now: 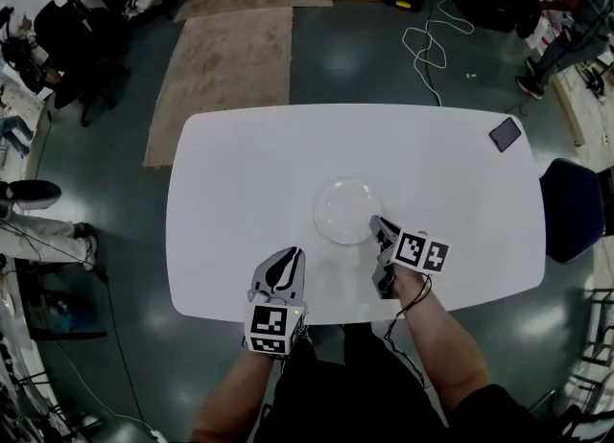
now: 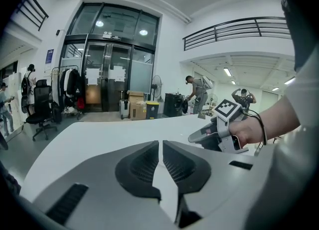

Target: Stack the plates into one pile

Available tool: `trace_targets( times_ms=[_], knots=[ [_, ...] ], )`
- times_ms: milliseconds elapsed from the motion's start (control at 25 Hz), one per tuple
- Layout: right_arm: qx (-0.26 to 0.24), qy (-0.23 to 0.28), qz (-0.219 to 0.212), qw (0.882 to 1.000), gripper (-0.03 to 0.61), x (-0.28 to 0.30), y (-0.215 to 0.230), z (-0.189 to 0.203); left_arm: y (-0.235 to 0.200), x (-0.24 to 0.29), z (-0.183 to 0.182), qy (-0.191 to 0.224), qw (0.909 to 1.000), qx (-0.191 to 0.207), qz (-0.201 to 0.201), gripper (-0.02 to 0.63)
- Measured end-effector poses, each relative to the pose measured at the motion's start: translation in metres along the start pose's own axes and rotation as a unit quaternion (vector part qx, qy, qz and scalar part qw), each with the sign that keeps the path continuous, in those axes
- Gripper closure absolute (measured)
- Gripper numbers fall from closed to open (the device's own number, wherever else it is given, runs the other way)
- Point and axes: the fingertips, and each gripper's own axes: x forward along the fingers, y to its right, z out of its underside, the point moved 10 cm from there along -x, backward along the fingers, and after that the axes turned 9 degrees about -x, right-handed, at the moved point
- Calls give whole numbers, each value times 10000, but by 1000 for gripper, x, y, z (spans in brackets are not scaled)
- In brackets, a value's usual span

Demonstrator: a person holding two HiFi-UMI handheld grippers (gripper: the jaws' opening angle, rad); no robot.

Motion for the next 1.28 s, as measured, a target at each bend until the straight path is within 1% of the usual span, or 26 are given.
trace_targets(
  times_ms=[320,560,840,1080,1160,1280],
  knots=[
    [-410,-196,245,9987,518,12,3,0,-3,2,2,0,10000,-68,-17,572],
    [-717,-367,468,9957,502,15,3,1,-5,0,5,-78,9998,-148,-75,572],
    [-1316,-595,782,9864,480,22,2,-1,-6,2,5,-71,9997,-205,-61,572],
    [-1879,-680,1072,9740,462,27,-2,2,-10,-1,8,-89,9997,-239,-64,572],
    [-1958,-714,1154,9712,462,28,-2,4,-11,-1,7,-79,9996,-253,-65,572],
    [-1975,-684,1177,9708,460,28,-2,8,-14,-2,7,-78,9996,-249,-72,572]
  ],
)
